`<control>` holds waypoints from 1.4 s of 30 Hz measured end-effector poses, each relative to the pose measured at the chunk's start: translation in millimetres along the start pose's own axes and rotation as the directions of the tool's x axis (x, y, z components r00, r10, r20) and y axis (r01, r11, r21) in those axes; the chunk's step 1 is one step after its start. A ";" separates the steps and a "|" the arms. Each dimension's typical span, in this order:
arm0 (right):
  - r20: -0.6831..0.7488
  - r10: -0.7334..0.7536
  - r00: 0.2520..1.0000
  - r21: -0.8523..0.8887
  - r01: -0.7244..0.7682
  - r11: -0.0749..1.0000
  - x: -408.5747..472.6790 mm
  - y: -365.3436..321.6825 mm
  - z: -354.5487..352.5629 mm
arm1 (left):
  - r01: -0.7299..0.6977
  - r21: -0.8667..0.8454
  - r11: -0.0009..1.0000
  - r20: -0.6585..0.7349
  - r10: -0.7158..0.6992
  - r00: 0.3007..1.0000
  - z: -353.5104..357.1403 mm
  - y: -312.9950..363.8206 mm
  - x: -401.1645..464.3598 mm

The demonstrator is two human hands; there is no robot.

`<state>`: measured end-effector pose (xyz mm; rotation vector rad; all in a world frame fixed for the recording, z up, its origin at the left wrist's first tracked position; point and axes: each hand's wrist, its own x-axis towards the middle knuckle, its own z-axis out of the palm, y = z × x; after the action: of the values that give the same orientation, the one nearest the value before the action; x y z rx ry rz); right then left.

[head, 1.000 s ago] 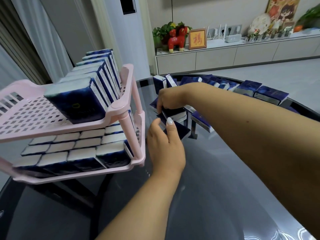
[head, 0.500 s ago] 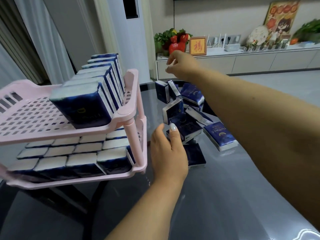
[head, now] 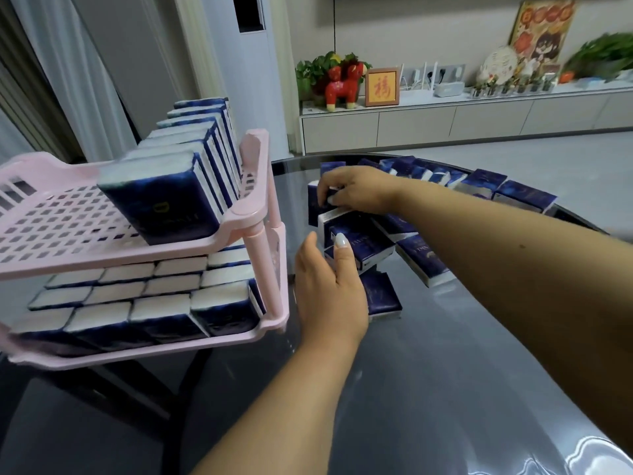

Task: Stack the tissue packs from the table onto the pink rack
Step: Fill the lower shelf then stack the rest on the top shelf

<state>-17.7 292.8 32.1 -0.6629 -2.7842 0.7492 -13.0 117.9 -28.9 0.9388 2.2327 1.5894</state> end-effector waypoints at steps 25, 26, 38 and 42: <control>-0.297 -0.001 0.955 -0.058 -0.017 0.998 -233.4 -83.6 73.5 | -0.166 0.142 0.976 0.243 0.128 0.962 -80.7 -7.6 -136.8; -0.289 -0.008 0.957 -0.063 -0.011 0.998 -240.9 -89.4 76.7 | -0.171 0.143 0.975 0.244 0.133 0.961 -87.7 -8.7 -144.6; -0.285 0.167 0.944 0.379 -0.049 0.924 -313.1 -144.1 77.2 | -0.116 0.043 0.992 0.226 0.103 0.969 -152.1 -24.3 -196.4; -0.457 0.254 0.852 0.297 -0.123 0.947 -332.0 -152.3 74.3 | -0.060 0.030 0.998 0.235 0.051 0.971 -173.8 -32.6 -206.2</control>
<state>198.0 -11.2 27.2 -0.9357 -2.1352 0.8231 39.3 -148.6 -26.9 1.1437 2.0964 1.3823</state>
